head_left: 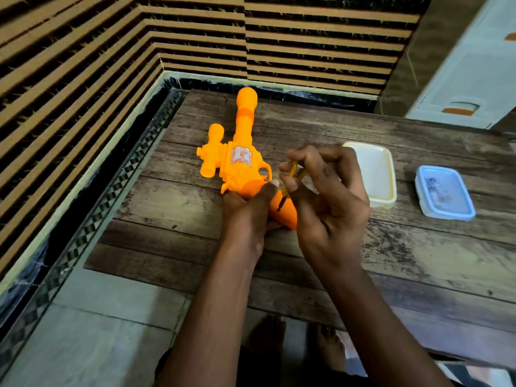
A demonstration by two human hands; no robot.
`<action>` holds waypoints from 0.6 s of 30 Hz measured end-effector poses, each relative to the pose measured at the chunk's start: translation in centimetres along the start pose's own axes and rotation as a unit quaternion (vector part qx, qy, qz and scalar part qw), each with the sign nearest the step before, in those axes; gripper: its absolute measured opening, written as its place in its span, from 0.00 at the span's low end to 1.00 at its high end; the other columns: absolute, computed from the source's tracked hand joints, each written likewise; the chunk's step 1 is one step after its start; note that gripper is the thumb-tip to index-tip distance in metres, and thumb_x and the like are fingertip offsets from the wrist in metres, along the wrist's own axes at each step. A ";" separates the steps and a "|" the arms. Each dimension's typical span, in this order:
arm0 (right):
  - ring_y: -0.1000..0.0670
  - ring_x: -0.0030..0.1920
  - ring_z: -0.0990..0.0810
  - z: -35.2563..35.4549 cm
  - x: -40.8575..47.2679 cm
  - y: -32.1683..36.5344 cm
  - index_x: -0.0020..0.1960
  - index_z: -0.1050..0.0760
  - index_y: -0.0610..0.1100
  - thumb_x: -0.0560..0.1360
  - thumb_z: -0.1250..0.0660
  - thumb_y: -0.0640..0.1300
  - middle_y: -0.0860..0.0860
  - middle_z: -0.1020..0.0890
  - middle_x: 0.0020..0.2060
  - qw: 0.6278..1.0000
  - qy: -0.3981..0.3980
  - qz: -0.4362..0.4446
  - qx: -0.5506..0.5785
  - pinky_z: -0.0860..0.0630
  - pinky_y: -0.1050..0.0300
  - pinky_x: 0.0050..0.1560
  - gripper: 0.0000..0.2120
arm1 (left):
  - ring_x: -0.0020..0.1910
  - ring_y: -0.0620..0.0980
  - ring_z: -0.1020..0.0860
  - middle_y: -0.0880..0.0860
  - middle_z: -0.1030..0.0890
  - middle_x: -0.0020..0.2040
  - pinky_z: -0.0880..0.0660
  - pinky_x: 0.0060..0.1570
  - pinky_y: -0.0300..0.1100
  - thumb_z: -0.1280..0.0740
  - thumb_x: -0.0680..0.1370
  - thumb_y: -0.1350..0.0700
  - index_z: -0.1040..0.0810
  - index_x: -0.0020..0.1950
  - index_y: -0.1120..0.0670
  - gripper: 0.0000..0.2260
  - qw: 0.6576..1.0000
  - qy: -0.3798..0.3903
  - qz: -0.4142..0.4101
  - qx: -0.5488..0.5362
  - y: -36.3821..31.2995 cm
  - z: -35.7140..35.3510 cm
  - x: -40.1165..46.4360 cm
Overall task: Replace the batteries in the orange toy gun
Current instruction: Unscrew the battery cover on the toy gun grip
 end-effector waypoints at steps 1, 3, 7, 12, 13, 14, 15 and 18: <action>0.42 0.51 0.16 0.1 0.0 0.0 0.60 0.19 0.28 0.77 0.31 0.25 0.35 0.22 0.50 1.000 -0.009 0.005 -0.013 0.19 0.52 0.51 0.12 | 0.47 0.57 0.14 0.58 0.14 0.50 0.16 0.37 0.57 0.26 0.77 0.60 0.21 0.59 0.56 0.12 1.000 -0.001 0.002 -0.001 0.0 0.0 0.0; 0.41 0.50 0.15 0.4 -0.1 -0.4 0.60 0.19 0.30 0.78 0.30 0.25 0.38 0.19 0.50 1.000 -0.015 -0.001 -0.026 0.19 0.48 0.49 0.11 | 0.47 0.57 0.14 0.59 0.15 0.53 0.17 0.36 0.56 0.26 0.77 0.60 0.21 0.62 0.57 0.14 1.000 -0.002 0.005 -0.006 0.0 -0.1 0.0; 0.41 0.52 0.13 0.4 -0.4 -0.8 0.64 0.22 0.27 0.78 0.36 0.22 0.38 0.15 0.53 1.000 -0.008 -0.015 -0.021 0.16 0.41 0.51 0.16 | 0.45 0.55 0.14 0.61 0.16 0.56 0.18 0.34 0.54 0.27 0.78 0.62 0.21 0.60 0.55 0.12 1.000 0.000 0.008 -0.016 0.0 -0.1 0.0; 0.48 0.54 0.15 0.4 0.2 0.0 0.61 0.20 0.28 0.79 0.32 0.26 0.36 0.18 0.51 1.000 0.007 -0.016 0.011 0.19 0.55 0.54 0.11 | 0.46 0.56 0.14 0.61 0.16 0.56 0.17 0.34 0.54 0.26 0.78 0.61 0.22 0.62 0.56 0.14 1.000 -0.001 0.008 -0.022 -0.2 -0.1 0.0; 0.50 0.54 0.16 0.5 0.3 0.1 0.59 0.19 0.28 0.78 0.30 0.27 0.36 0.20 0.50 1.000 -0.003 -0.012 0.001 0.20 0.58 0.52 0.10 | 0.48 0.57 0.14 0.61 0.15 0.56 0.17 0.34 0.55 0.26 0.78 0.61 0.22 0.60 0.55 0.13 1.000 -0.001 0.010 -0.020 -0.1 -0.1 0.0; 0.49 0.53 0.16 0.5 0.3 0.1 0.58 0.18 0.29 0.78 0.28 0.28 0.36 0.20 0.49 1.000 -0.011 -0.010 -0.007 0.19 0.57 0.50 0.09 | 0.49 0.58 0.14 0.61 0.15 0.56 0.17 0.35 0.55 0.26 0.78 0.61 0.21 0.60 0.55 0.12 1.000 0.000 0.011 -0.019 -0.1 -0.1 0.0; 0.45 0.51 0.15 0.5 0.2 0.0 0.58 0.18 0.31 0.78 0.28 0.28 0.37 0.20 0.47 1.000 -0.017 -0.009 -0.014 0.19 0.51 0.47 0.09 | 0.50 0.59 0.15 0.62 0.16 0.57 0.17 0.35 0.56 0.27 0.78 0.62 0.22 0.61 0.56 0.13 1.000 0.000 0.013 -0.020 -0.1 0.0 0.0; 0.39 0.49 0.14 0.7 0.0 -0.4 0.59 0.17 0.35 0.80 0.32 0.28 0.44 0.18 0.48 1.000 -0.016 -0.019 -0.013 0.19 0.39 0.46 0.10 | 0.53 0.62 0.15 0.65 0.17 0.59 0.17 0.37 0.59 0.26 0.77 0.62 0.23 0.66 0.59 0.18 1.000 0.004 0.012 -0.023 0.1 0.1 0.2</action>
Point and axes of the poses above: each hand's wrist, its own x-axis towards the middle knuckle, its own z-axis out of the back of the hand, y = z × x, the point moved 3 cm from there along x, towards the middle knuckle
